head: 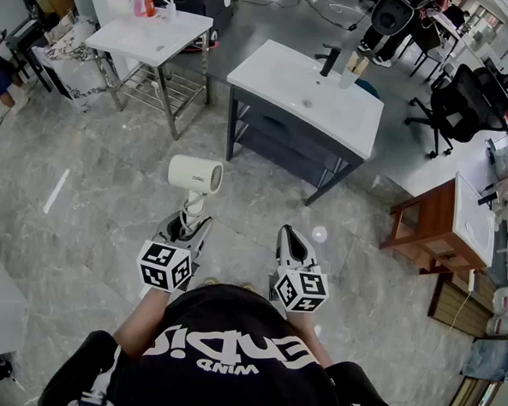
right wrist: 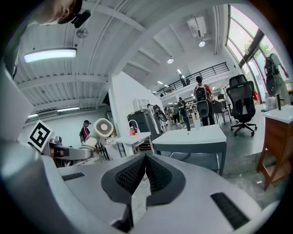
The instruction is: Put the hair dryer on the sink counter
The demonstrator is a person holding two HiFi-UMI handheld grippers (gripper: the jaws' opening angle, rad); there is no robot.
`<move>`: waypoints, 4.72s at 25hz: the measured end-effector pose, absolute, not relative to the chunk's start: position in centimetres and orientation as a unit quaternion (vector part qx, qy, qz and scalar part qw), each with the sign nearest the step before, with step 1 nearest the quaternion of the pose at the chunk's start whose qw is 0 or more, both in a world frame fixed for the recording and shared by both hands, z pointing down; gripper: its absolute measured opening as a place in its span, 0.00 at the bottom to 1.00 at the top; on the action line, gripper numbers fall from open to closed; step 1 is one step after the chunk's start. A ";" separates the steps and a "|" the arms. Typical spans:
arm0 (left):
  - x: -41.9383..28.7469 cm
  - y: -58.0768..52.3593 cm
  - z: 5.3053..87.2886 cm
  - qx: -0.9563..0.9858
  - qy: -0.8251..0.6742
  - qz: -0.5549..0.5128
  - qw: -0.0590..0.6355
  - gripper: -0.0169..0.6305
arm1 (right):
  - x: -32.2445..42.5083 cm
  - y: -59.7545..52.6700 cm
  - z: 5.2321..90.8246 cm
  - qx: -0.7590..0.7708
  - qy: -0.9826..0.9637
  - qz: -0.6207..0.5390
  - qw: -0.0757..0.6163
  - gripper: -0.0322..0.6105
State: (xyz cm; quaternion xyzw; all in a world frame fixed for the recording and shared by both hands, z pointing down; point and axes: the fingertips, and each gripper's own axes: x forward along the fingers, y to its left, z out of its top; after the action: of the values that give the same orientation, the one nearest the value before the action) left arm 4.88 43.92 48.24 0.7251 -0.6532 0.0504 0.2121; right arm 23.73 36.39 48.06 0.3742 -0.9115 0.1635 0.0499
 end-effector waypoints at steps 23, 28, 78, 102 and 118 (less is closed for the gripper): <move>-0.1 40.7 49.6 0.755 -0.622 0.054 0.201 0.35 | 19.3 34.7 50.2 0.407 -0.897 0.169 0.040 0.09; -1.9 37.3 49.7 0.757 -0.619 0.059 0.199 0.35 | 17.3 30.9 50.7 0.408 -0.896 0.171 0.036 0.09; -16.3 -14.0 51.5 0.800 -0.551 0.096 0.218 0.35 | 2.4 -15.9 50.1 0.447 -0.876 0.177 0.045 0.09; -17.4 -29.6 58.4 0.844 -0.439 0.194 0.241 0.35 | 1.9 -25.6 50.6 0.542 -0.818 0.190 0.039 0.09; -15.8 -34.9 64.3 0.829 -0.412 0.260 0.274 0.35 | 3.8 -30.1 52.3 0.535 -0.817 0.209 0.046 0.09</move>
State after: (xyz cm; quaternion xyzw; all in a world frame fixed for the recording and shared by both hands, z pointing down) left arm -15.77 -34.87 64.34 0.8287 -0.4124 0.2605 0.2745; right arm 3.83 -30.11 52.33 0.5347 -0.8174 0.2092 0.0458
